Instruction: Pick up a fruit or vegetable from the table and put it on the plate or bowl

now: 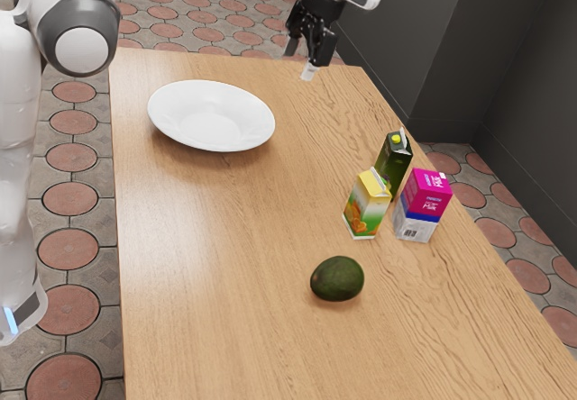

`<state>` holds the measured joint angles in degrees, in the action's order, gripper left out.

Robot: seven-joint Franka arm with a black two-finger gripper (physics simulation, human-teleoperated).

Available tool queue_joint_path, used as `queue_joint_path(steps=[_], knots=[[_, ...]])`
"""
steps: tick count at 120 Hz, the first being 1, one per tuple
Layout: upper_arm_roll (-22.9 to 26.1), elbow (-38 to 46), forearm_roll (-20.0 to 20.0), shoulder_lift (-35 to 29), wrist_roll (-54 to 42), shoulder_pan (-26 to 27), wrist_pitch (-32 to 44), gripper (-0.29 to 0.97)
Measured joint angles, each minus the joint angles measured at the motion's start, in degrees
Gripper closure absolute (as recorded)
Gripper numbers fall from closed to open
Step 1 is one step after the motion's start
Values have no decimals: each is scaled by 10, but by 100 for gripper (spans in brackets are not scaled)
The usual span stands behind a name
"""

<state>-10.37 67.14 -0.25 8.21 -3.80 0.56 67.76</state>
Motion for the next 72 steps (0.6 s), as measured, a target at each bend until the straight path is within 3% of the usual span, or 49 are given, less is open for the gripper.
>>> queue_joint_path(steps=[30,42,55,72], knots=[[0,-1,-2,-1,-13,0,71,0],[2,-35,-3,-37,-17,1,82,0],[60,-64,-4,-45,-21,-18,90,0],[134,-65,-3,1,-24,12,107,0]])
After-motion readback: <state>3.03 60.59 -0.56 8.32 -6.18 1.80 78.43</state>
